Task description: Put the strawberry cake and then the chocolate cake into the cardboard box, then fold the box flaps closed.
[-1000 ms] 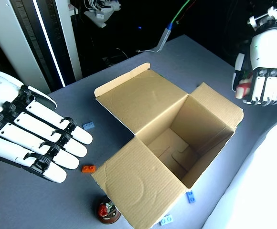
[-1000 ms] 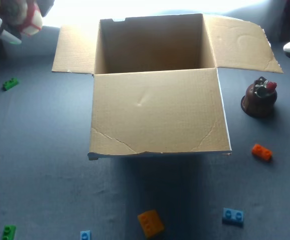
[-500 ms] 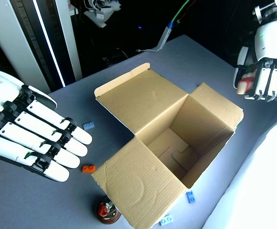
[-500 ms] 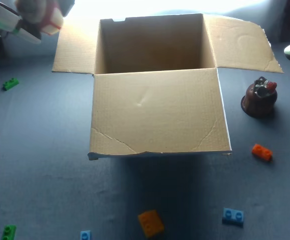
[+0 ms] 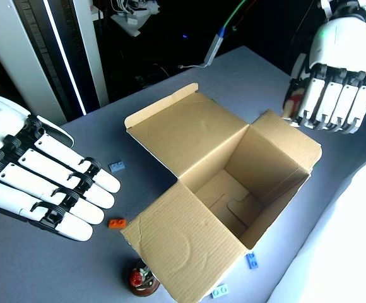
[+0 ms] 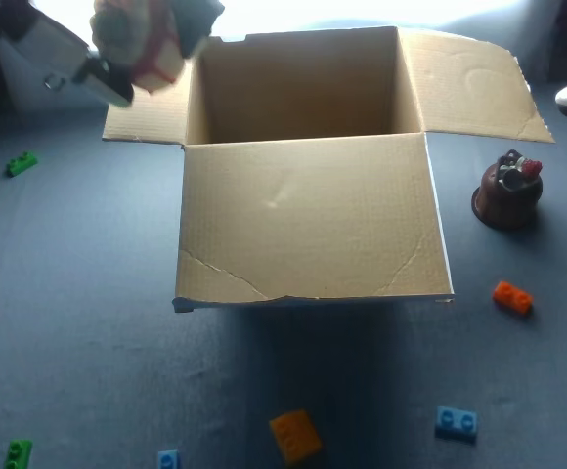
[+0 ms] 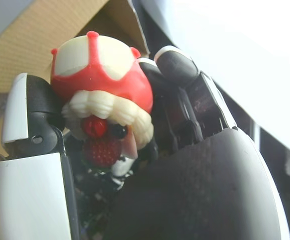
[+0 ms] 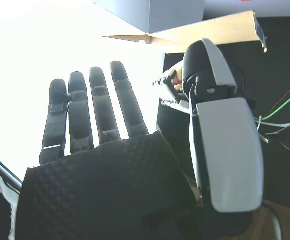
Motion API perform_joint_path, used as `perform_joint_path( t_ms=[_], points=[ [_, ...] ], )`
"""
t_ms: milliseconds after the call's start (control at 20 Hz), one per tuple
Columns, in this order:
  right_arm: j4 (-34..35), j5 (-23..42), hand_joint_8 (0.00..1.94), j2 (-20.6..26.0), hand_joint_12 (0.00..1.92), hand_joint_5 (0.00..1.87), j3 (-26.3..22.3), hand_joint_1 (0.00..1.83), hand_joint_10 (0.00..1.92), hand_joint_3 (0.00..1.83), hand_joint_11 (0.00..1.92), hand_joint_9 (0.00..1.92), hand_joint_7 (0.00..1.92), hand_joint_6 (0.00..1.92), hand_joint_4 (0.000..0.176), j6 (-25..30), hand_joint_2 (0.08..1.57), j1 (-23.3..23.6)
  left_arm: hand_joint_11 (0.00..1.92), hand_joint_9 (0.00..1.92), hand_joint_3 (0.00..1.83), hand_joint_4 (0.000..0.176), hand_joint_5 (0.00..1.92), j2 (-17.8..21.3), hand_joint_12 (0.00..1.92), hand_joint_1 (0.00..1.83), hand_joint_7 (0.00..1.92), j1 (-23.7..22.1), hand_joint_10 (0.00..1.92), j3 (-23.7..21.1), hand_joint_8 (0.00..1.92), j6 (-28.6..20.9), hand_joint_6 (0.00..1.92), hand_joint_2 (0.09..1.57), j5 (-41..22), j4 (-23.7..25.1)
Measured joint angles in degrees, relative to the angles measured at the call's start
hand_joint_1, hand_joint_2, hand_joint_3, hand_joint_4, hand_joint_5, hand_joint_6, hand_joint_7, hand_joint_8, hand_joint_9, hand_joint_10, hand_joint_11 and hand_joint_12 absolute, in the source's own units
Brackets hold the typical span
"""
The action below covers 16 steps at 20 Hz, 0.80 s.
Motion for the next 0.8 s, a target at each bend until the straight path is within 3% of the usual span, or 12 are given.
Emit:
perform_joint_path(
  t_ms=[100, 250, 800],
  points=[
    [0.00, 0.02, 0.00, 0.00, 0.35, 0.20, 0.00, 0.28, 0.01, 0.00, 0.00, 0.17, 0.18, 0.00, 0.000, 0.00, 1.17, 0.00, 0.42, 0.59, 0.00, 0.000, 0.63, -0.96, 1.92, 1.29, 0.54, 0.15, 1.76, -0.46, 1.71, -0.74, 1.40, 1.32, -1.25, 2.45],
    [0.00, 0.00, 0.00, 0.00, 0.50, 0.23, 0.00, 0.31, 0.01, 0.00, 0.00, 0.19, 0.20, 0.01, 0.000, 0.00, 1.15, 0.00, 0.41, 0.59, 0.00, 0.000, 0.63, -2.58, 1.92, 1.29, 0.54, 0.09, 1.76, -0.72, 1.71, -0.74, 1.40, 1.32, -1.57, 2.82],
    [0.00, 0.15, 0.00, 0.00, 0.37, 0.21, 0.00, 0.30, 0.01, 0.00, 0.00, 0.16, 0.19, 0.00, 0.000, 0.00, 1.16, 0.00, 0.40, 0.57, 0.00, 0.000, 0.62, -9.84, 1.92, 1.29, 0.53, -0.66, 1.77, -1.16, 1.72, -1.38, 1.43, 1.32, -2.21, 9.81]
  ],
)
